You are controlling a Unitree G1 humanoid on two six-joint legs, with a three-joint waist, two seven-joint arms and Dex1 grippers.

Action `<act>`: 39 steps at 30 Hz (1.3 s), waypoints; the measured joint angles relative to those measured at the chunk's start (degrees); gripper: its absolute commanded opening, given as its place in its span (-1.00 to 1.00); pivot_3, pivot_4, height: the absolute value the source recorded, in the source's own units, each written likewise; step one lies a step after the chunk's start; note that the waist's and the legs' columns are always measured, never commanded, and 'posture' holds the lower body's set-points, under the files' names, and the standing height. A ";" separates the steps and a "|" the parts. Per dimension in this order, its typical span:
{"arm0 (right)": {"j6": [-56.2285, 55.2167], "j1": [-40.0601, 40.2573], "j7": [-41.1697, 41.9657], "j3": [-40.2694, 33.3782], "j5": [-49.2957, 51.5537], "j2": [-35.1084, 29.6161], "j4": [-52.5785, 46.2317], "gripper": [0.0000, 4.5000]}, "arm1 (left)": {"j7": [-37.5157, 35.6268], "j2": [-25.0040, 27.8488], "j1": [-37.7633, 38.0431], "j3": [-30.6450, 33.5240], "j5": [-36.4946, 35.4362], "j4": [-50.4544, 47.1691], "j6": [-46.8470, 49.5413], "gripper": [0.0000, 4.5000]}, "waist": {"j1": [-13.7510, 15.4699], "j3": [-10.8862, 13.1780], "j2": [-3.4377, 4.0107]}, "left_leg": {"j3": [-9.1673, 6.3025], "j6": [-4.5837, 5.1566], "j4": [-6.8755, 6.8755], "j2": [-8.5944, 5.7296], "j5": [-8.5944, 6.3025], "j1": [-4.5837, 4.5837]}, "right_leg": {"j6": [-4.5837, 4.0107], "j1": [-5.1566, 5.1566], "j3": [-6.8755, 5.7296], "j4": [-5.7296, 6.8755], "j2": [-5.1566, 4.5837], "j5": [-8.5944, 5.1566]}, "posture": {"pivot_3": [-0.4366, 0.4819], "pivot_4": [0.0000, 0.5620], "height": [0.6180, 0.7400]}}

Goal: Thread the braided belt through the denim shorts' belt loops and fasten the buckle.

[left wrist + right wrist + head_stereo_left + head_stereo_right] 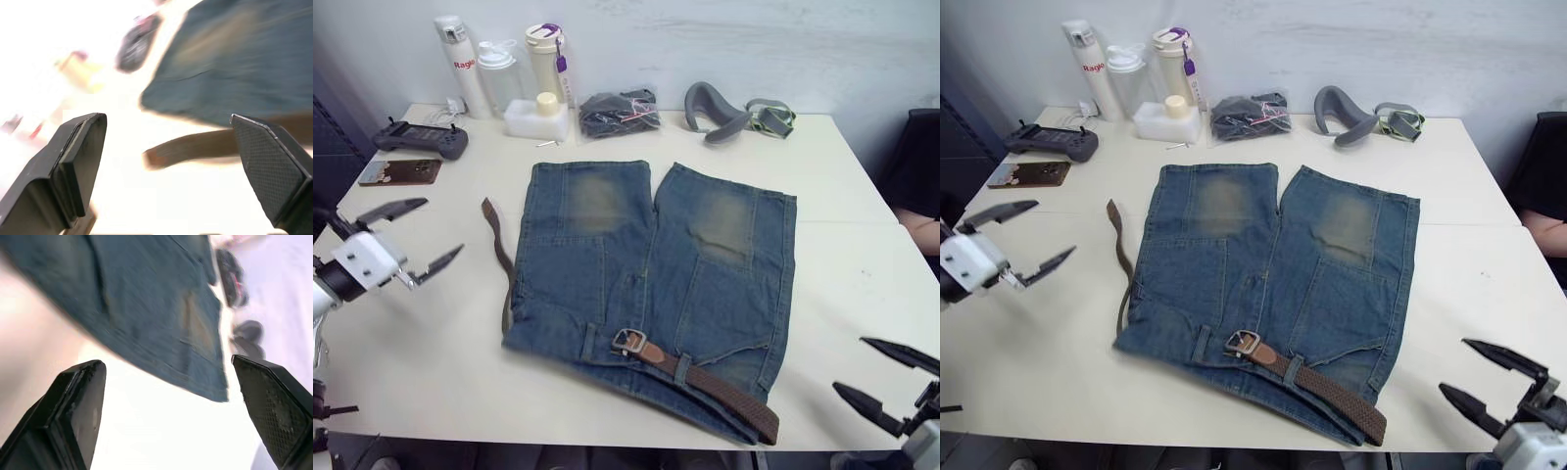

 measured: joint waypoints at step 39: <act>105.53 -54.76 13.49 32.98 21.71 9.70 -4.64 -0.31 | 7.12 -30.76 -30.15 -21.39 5.78 -3.39 79.14 -0.46 | 0.67 -1.26 -0.35 | 0.22 0.11 0.95 0.29 -0.66 -0.26 | 0.39 -0.34 1.15 0.11 0.65 0.19 | -0.05 -0.47 1.00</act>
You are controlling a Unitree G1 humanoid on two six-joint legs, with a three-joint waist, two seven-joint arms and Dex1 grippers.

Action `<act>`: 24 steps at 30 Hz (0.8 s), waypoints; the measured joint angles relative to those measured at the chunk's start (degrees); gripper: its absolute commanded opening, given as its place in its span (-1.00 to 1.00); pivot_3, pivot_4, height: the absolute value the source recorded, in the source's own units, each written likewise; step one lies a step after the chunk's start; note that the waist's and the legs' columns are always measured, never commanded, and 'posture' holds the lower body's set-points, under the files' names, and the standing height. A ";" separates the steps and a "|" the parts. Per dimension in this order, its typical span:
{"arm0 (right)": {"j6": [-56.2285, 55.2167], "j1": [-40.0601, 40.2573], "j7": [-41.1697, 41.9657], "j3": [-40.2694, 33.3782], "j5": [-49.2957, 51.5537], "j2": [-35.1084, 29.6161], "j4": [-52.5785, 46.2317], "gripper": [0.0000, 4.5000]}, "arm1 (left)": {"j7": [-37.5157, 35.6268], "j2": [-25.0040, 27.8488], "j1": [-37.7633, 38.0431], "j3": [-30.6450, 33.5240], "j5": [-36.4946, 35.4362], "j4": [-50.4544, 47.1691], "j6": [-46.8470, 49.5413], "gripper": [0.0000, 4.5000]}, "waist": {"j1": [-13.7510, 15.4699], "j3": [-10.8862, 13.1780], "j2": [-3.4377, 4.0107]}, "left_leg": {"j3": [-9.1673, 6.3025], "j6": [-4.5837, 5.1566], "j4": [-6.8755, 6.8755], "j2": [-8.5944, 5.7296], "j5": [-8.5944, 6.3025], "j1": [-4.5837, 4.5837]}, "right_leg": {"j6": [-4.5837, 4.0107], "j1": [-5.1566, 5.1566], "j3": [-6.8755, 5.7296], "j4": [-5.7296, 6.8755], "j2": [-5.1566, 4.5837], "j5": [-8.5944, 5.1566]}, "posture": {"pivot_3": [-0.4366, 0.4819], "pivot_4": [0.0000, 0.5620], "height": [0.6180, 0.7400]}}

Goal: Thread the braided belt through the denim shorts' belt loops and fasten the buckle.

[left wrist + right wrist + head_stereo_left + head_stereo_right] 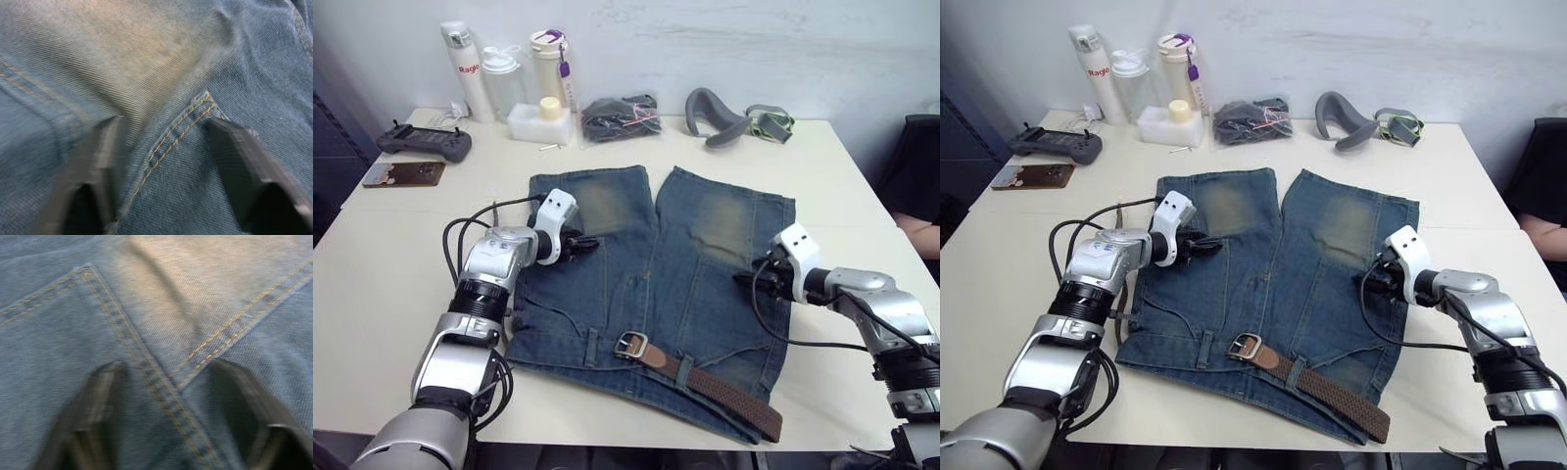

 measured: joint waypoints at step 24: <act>-32.33 -40.28 -4.09 2.15 -20.18 11.28 56.24 -0.79 | 10.22 -5.88 -24.93 7.33 4.94 42.39 -29.27 -0.83 | -0.22 1.17 0.44 | 1.69 0.55 0.57 -0.34 0.32 -2.91 | 0.62 -3.75 -0.23 0.89 -0.66 0.41 | -0.05 -0.47 1.00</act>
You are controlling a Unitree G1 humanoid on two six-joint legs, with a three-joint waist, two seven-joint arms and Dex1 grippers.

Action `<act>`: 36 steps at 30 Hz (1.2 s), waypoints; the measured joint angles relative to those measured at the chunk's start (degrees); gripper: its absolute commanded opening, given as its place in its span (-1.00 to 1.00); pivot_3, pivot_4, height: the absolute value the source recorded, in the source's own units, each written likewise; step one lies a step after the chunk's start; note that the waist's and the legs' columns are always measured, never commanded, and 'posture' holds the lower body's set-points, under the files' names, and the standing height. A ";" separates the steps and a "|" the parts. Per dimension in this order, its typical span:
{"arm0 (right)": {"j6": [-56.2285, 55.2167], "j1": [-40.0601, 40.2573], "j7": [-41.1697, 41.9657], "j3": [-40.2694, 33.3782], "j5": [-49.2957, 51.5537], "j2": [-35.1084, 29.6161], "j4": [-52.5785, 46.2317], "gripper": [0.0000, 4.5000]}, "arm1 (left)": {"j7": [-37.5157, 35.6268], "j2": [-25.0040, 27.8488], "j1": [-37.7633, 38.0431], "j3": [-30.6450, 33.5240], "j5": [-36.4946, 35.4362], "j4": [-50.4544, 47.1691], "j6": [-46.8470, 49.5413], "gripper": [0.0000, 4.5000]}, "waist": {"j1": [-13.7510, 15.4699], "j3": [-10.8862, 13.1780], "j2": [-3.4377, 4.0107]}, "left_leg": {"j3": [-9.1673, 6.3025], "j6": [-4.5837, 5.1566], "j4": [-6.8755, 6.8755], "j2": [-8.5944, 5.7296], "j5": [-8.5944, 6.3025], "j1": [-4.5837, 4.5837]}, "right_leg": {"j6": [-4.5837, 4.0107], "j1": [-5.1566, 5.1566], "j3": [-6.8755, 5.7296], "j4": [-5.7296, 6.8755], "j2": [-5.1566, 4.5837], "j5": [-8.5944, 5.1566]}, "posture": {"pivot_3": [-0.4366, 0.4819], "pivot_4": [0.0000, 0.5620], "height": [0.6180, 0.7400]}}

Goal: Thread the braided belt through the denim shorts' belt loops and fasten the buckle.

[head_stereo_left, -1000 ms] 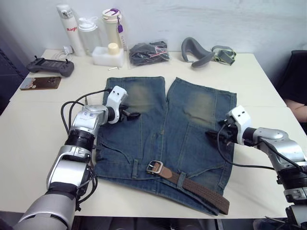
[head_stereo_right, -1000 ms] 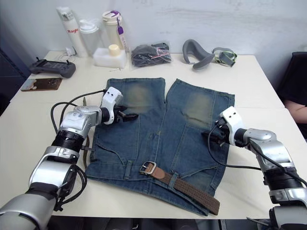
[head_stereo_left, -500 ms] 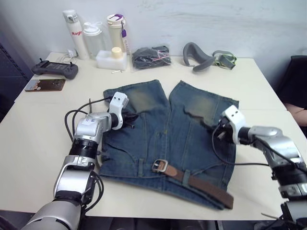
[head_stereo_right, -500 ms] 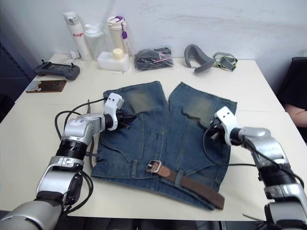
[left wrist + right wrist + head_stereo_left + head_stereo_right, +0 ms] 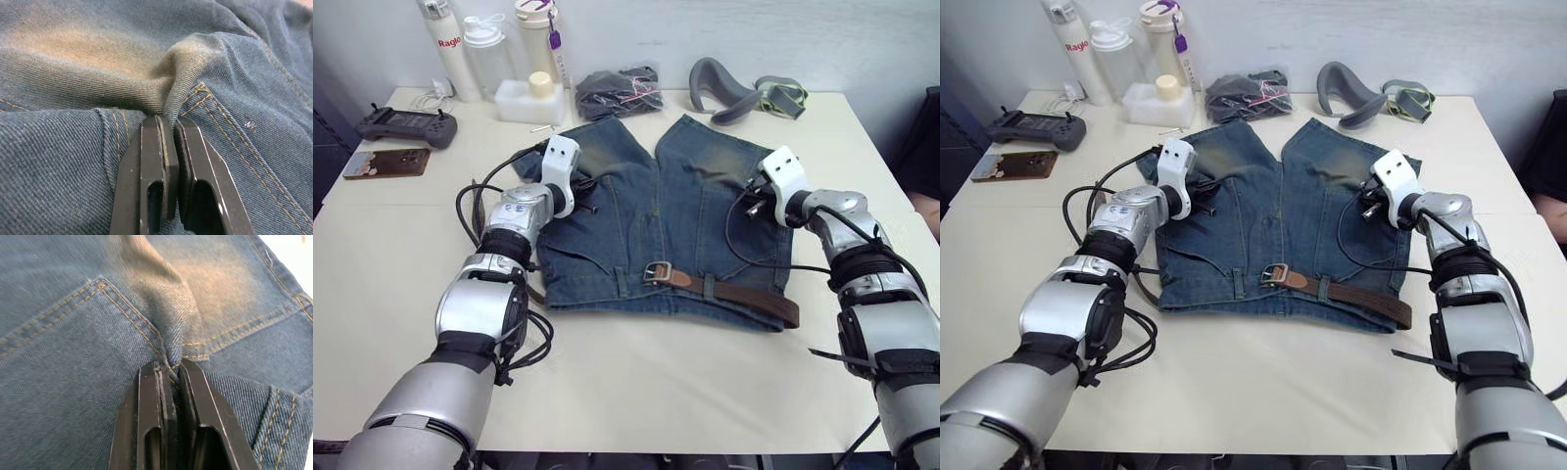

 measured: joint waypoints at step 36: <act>43.38 22.66 26.38 -4.35 33.21 -17.64 -81.50 1.00 | 38.79 6.43 11.44 33.08 -7.99 -37.53 46.29 0.99 | 1.96 0.45 -0.49 | -0.07 0.06 0.77 0.05 -0.24 0.03 | 0.11 0.07 -0.09 0.22 -0.21 0.21 | -0.05 -0.47 1.00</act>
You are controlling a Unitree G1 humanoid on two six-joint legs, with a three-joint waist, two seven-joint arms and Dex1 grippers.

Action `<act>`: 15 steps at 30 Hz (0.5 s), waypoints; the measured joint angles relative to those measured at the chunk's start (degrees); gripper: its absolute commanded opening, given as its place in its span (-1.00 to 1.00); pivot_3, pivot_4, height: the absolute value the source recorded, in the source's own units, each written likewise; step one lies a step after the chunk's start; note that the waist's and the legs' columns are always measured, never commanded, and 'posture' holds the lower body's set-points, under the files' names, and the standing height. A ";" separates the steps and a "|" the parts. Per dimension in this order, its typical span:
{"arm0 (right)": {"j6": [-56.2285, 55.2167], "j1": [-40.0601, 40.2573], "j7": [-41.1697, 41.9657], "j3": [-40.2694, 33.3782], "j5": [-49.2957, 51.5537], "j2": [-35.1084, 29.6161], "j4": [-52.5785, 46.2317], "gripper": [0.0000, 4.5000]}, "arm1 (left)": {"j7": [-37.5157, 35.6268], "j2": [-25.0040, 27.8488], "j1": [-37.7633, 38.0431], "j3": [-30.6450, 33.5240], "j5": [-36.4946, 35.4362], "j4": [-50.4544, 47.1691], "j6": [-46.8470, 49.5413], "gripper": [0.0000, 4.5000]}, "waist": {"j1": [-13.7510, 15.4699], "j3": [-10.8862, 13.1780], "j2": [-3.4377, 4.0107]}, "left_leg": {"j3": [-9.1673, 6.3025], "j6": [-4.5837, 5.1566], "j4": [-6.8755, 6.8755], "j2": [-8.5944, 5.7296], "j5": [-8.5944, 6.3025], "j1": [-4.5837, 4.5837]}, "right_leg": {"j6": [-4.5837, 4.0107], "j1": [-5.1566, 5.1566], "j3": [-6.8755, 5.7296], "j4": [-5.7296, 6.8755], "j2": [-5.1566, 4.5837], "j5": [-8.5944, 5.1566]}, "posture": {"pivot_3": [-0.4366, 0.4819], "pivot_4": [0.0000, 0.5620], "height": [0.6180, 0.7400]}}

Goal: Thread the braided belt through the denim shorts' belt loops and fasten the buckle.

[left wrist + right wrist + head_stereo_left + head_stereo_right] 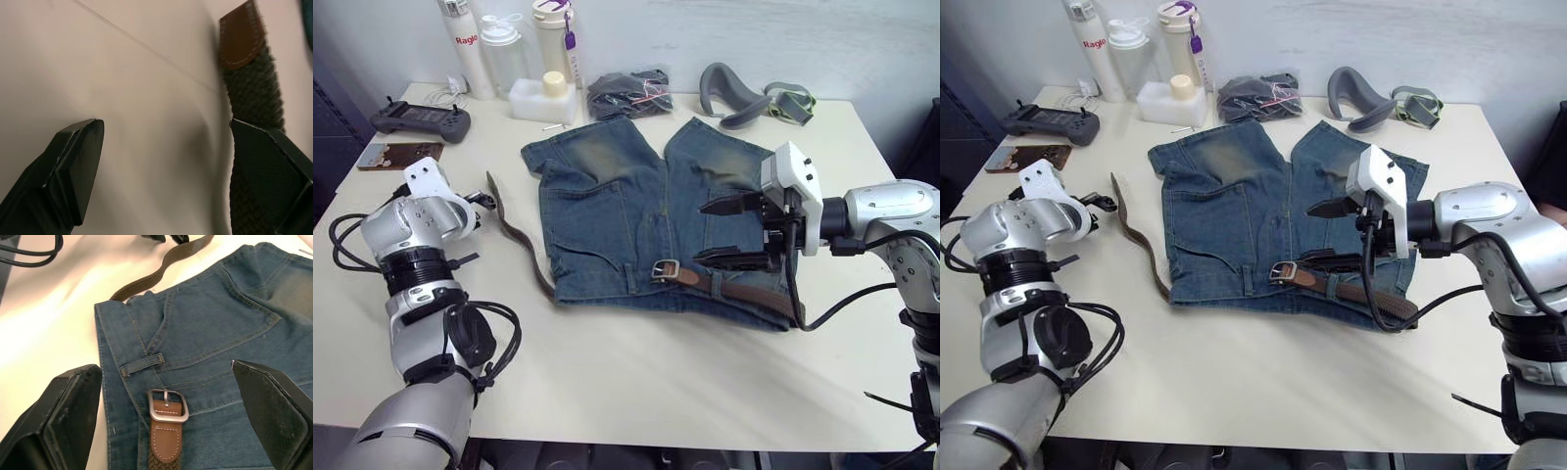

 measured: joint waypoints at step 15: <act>2.12 3.65 -6.22 -4.38 0.65 -3.33 -3.23 1.00 | -0.06 -3.21 -4.89 -5.77 -0.91 4.13 -13.02 0.99 | -0.11 0.02 -0.04 | 0.07 -0.03 0.05 0.01 0.02 0.03 | 0.03 0.04 -0.20 -0.07 0.01 0.05 | -0.05 -0.47 1.00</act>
